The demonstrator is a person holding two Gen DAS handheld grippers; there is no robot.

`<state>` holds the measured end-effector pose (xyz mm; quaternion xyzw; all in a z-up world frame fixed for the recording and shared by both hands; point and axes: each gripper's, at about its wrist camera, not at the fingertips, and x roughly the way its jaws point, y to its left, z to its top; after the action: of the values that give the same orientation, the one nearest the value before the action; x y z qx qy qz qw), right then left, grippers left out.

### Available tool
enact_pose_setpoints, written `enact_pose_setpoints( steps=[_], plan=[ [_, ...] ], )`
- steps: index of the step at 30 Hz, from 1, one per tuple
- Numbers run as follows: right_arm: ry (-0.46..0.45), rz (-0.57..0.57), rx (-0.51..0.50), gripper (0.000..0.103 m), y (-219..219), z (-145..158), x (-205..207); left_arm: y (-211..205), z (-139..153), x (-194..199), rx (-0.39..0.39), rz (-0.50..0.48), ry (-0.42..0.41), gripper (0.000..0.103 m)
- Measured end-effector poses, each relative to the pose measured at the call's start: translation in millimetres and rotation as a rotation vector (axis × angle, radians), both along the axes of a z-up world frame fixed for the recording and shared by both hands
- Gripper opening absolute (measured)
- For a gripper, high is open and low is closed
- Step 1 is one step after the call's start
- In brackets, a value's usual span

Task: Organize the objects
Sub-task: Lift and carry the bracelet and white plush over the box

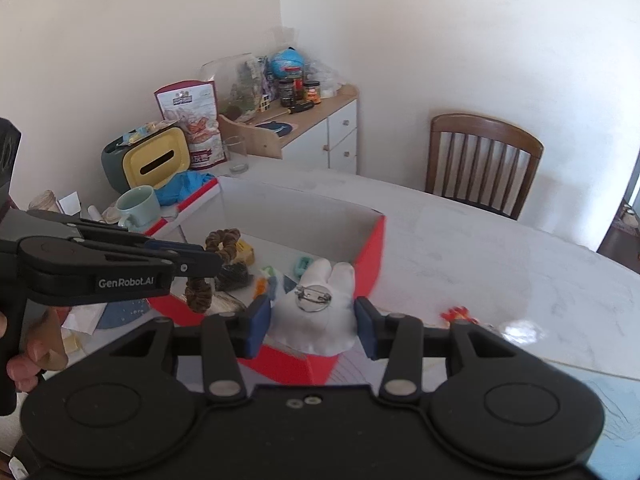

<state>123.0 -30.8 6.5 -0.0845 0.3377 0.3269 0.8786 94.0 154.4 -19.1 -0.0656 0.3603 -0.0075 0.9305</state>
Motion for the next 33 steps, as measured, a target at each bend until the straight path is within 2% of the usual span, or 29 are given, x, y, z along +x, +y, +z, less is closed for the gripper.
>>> enact_pose_setpoints(
  steps=[9, 20, 33],
  plan=[
    [0.004, 0.019, -0.046, 0.044, 46, -24, 27, 39, -19, 29, 0.047, 0.029, 0.043, 0.014],
    [0.029, 0.035, -0.122, 0.044, 93, -58, 77, 58, -46, 92, 0.072, -0.042, 0.088, 0.014],
    [0.115, 0.081, -0.215, 0.044, 125, -90, 114, 62, -81, 146, 0.085, -0.096, 0.236, 0.014]
  ],
)
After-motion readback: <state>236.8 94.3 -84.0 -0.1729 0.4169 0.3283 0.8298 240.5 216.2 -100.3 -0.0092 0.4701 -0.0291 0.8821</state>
